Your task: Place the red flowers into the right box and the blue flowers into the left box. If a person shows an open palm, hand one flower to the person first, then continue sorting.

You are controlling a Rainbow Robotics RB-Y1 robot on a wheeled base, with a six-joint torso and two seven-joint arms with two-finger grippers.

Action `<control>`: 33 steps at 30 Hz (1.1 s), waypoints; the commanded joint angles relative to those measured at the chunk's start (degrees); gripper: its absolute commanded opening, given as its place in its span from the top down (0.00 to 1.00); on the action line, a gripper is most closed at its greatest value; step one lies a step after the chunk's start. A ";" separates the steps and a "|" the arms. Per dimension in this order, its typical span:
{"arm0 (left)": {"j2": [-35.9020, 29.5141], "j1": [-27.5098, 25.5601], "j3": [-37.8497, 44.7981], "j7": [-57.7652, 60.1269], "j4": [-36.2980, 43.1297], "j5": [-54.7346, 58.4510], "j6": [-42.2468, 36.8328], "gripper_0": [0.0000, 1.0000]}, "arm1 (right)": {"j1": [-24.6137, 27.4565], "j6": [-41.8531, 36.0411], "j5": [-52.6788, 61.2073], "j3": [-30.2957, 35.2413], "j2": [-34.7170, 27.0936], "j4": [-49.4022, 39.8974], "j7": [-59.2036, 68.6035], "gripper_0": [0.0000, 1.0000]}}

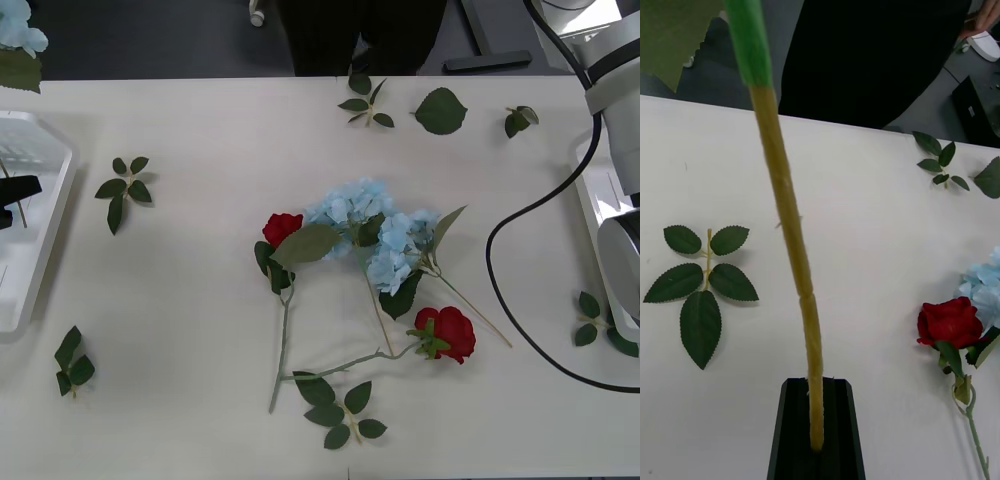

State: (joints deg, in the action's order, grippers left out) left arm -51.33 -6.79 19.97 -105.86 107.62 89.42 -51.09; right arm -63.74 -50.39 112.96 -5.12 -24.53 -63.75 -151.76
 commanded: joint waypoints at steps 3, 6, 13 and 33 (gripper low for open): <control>-2.72 -1.21 1.74 0.04 0.49 -0.03 -0.32 1.00 | -0.69 -6.30 -6.08 -3.59 -1.49 -0.85 0.94 0.12; -2.72 -1.21 1.74 0.04 0.49 -0.03 -0.32 1.00 | 1.95 -10.08 -8.81 -7.28 -3.59 -0.85 1.73 0.12; -2.72 -1.21 1.74 0.04 0.49 -0.03 -0.32 1.00 | 8.45 -16.23 -10.83 -14.31 -9.57 -0.85 2.52 0.12; -3.86 0.63 5.52 1.18 -5.84 -1.35 -7.62 1.00 | 27.79 -27.04 -44.84 -17.47 -24.86 -31.35 26.16 0.12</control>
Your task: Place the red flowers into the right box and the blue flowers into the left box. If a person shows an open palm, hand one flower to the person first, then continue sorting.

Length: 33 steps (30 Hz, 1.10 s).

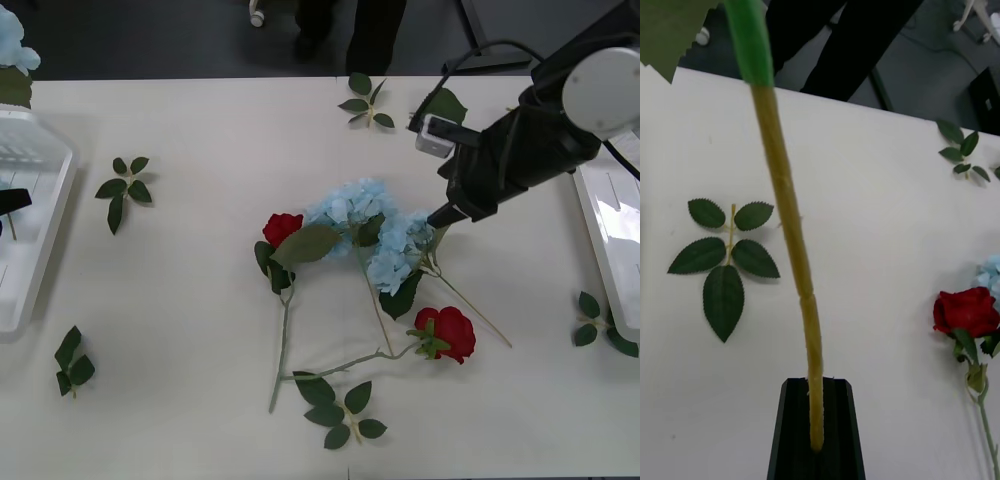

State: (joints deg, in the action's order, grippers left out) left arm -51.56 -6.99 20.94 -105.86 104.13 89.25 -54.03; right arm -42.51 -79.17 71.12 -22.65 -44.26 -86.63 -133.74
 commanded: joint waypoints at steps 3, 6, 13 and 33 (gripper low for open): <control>-6.09 1.36 6.48 0.65 -6.22 -3.21 -8.28 1.00 | 11.92 4.02 -6.44 0.06 -6.98 -13.48 14.03 0.12; -8.99 2.77 6.75 0.04 -10.44 -6.81 -11.01 1.00 | 16.67 6.83 -10.65 0.06 -7.51 -16.20 19.66 0.07; -11.45 7.25 6.57 -0.84 -18.27 -17.01 -14.61 1.00 | 22.12 12.72 -14.79 -0.47 -5.93 -16.82 25.64 0.00; -11.45 12.35 -1.95 -2.86 -32.15 -33.44 -5.21 0.30 | 24.14 25.20 -19.88 -6.44 -1.36 -11.01 26.78 0.00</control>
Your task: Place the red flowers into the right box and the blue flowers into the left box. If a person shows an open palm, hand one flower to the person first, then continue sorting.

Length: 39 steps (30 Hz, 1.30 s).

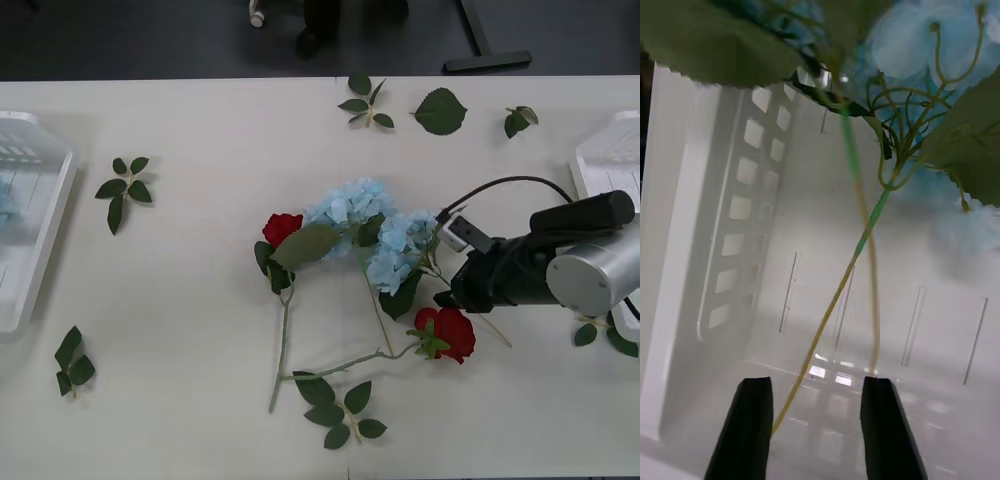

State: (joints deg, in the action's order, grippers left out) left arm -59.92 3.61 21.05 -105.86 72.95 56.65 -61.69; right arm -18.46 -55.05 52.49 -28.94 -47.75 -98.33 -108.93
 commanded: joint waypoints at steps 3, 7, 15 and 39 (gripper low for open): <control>-3.01 1.75 -1.97 -2.94 -1.14 -0.57 2.71 0.14 | -0.17 1.61 -2.13 -0.06 2.75 1.83 1.79 0.00; -3.01 1.75 -1.97 -3.12 -1.14 0.04 2.80 0.02 | -0.43 2.31 -3.18 -0.24 3.80 3.32 1.88 0.00; -3.01 1.66 1.45 -4.35 0.26 8.13 -1.77 0.00 | -0.34 3.46 -4.24 -0.33 4.51 4.03 2.14 0.77; 11.85 2.81 -11.99 18.94 34.19 1.45 -13.11 0.00 | -0.78 5.30 2.88 9.78 4.16 -1.33 2.93 1.00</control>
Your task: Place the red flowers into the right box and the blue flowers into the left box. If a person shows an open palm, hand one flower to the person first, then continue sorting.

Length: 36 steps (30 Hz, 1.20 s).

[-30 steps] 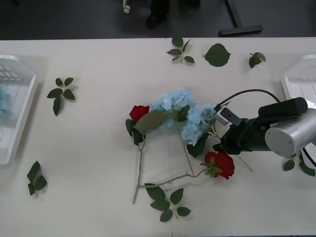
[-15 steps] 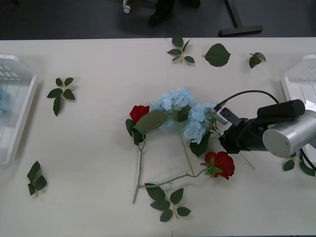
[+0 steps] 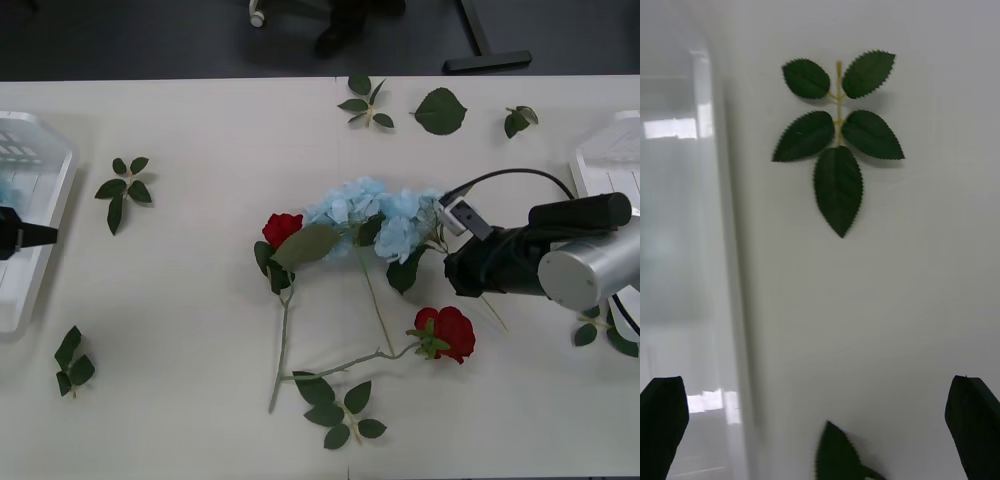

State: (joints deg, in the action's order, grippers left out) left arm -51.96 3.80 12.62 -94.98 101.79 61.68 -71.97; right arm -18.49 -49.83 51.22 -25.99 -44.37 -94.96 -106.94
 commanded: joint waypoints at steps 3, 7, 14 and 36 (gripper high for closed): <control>6.70 4.02 -6.38 12.37 8.69 -6.22 -5.29 0.00 | -2.34 -0.79 11.01 10.52 0.78 -6.46 -0.46 1.00; 10.39 4.90 -10.95 17.38 12.12 -9.74 -6.08 0.00 | -6.12 -0.79 21.03 12.19 1.31 -7.08 -6.97 1.00; 15.84 5.51 -18.60 23.88 16.69 -17.30 -5.81 0.00 | -14.21 -0.79 37.90 9.55 7.28 -4.97 -13.56 1.00; 14.79 -3.37 -24.75 29.59 33.65 -11.32 15.37 0.00 | -23.35 12.92 52.14 -1.17 17.65 -0.57 -13.74 1.00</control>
State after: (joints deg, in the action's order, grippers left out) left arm -34.64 3.99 -13.18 -67.61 131.53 47.58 -60.02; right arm -39.39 -37.25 102.80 -27.12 -28.03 -94.85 -119.37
